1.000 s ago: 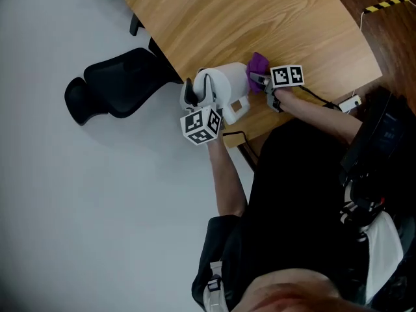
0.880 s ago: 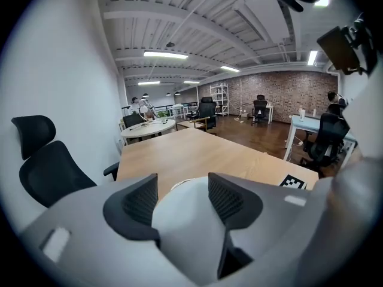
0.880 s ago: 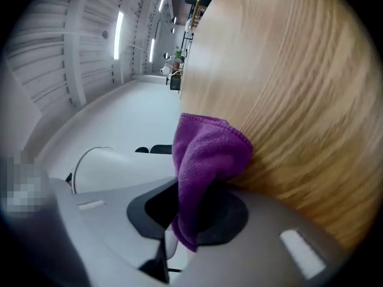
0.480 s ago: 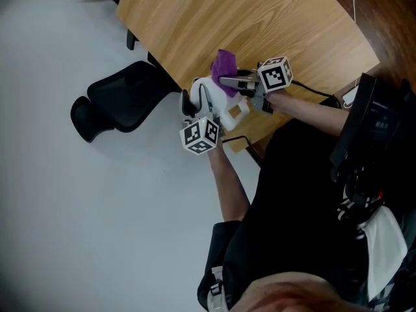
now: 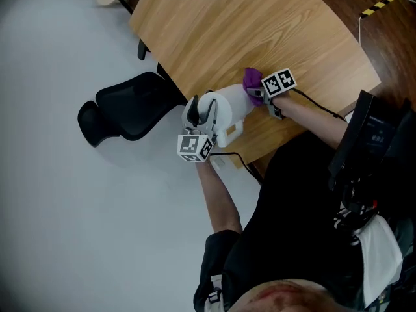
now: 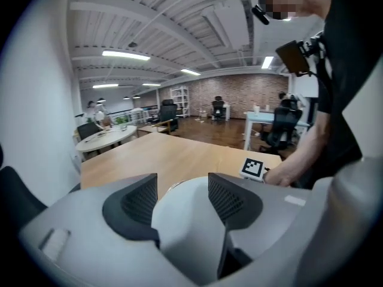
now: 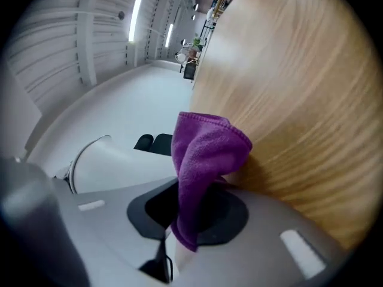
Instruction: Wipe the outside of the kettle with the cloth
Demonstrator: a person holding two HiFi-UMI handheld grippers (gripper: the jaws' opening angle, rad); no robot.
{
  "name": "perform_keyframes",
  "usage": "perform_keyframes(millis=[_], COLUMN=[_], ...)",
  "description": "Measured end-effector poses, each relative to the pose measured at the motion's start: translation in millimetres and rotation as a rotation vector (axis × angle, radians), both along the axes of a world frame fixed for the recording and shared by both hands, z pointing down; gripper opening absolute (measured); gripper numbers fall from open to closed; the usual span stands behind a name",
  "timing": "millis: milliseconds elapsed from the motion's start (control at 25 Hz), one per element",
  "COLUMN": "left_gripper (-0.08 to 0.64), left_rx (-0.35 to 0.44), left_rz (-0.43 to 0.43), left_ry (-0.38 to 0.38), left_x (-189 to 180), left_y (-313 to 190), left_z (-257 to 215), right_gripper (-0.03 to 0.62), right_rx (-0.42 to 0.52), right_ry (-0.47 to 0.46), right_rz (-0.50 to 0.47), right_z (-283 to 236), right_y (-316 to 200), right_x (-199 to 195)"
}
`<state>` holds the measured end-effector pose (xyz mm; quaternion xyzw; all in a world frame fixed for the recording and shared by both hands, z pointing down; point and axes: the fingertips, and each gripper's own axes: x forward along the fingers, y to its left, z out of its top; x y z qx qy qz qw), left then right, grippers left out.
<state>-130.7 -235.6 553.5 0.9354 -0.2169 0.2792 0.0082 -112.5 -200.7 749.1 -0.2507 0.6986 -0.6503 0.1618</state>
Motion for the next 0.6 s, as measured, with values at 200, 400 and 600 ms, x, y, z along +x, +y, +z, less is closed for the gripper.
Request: perform_keyframes(millis=[200,400,600], left_gripper=[0.14,0.138,0.132], left_rx=[-0.007,-0.091,-0.07], left_rz=[-0.014,-0.286,-0.331], left_ry=[-0.045,-0.005,-0.08], left_x=[12.4,0.6,2.2], left_y=[3.3,-2.1,3.0], left_z=[-9.0,-13.4,-1.7], right_gripper=[0.063,0.062,0.061], right_rx=[0.076,0.362,0.236], right_ry=[-0.15,-0.472,-0.332], right_rz=[0.151,0.281,0.29], right_z=[-49.3,-213.0,-146.8], right_y=[19.3,7.1,1.9], right_x=[37.2,65.3,39.1])
